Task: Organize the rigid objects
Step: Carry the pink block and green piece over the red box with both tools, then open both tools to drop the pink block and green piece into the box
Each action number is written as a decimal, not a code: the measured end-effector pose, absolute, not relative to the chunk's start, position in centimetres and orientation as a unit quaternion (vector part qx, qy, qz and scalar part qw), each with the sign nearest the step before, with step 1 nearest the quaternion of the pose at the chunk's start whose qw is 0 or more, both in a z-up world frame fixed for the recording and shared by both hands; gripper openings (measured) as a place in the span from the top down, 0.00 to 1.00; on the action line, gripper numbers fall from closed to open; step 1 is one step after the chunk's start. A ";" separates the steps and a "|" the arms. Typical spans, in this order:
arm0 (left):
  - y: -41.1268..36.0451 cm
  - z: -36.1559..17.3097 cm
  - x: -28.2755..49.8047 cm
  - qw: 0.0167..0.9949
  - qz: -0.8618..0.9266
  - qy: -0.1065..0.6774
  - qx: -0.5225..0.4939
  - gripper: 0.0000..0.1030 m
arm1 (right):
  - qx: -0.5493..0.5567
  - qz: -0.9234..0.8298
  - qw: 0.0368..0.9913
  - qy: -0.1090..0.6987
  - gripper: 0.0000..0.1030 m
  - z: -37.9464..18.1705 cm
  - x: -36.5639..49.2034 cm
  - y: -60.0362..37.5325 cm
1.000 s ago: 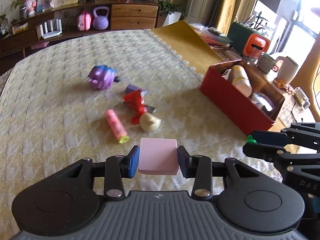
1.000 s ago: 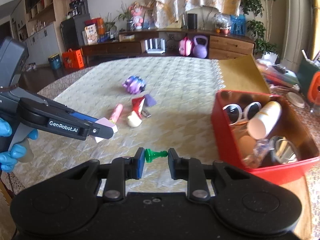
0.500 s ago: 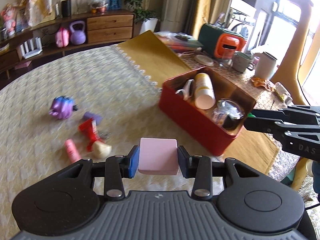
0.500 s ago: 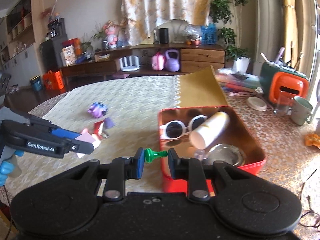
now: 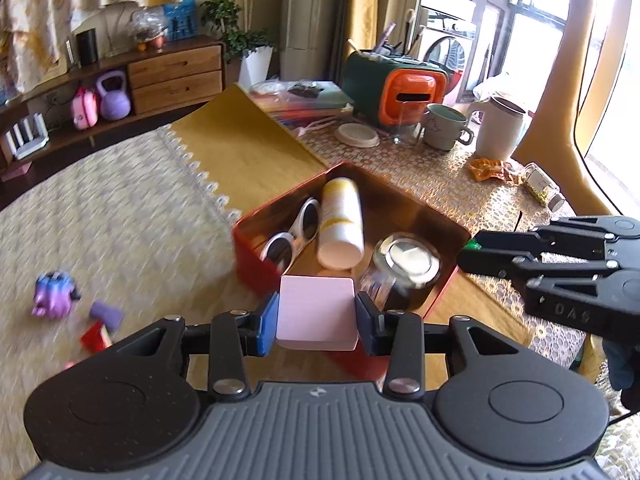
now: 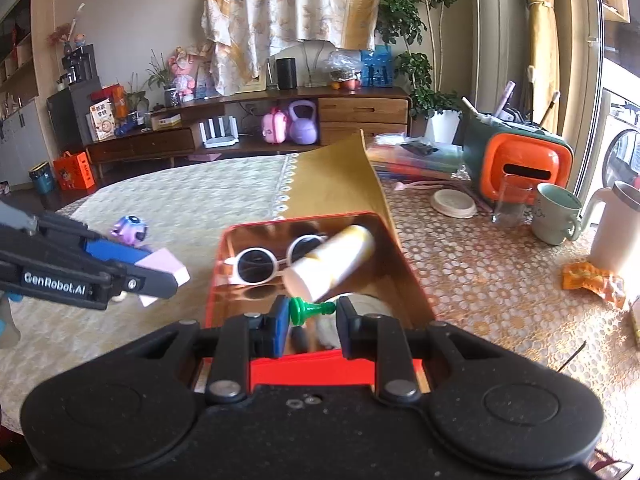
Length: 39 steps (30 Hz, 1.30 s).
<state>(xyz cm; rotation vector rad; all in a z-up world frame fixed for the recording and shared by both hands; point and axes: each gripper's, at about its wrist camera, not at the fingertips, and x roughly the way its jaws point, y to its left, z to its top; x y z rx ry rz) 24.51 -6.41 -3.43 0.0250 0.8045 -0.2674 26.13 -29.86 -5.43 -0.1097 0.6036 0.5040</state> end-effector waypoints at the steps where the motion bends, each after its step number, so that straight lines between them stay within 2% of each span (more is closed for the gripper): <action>1: -6.9 -3.4 25.0 0.911 -0.132 0.391 0.016 0.61 | -0.053 0.245 0.922 0.295 0.77 -5.6 26.4 -30.0; 17: -11.0 -7.2 31.5 0.888 -0.116 0.441 0.047 0.61 | -0.043 0.237 0.914 0.325 0.77 -8.0 30.4 -30.4; 39: -13.2 -10.7 33.6 0.863 -0.112 0.485 0.087 0.61 | -0.063 0.233 0.900 0.364 0.75 -10.2 32.6 -29.5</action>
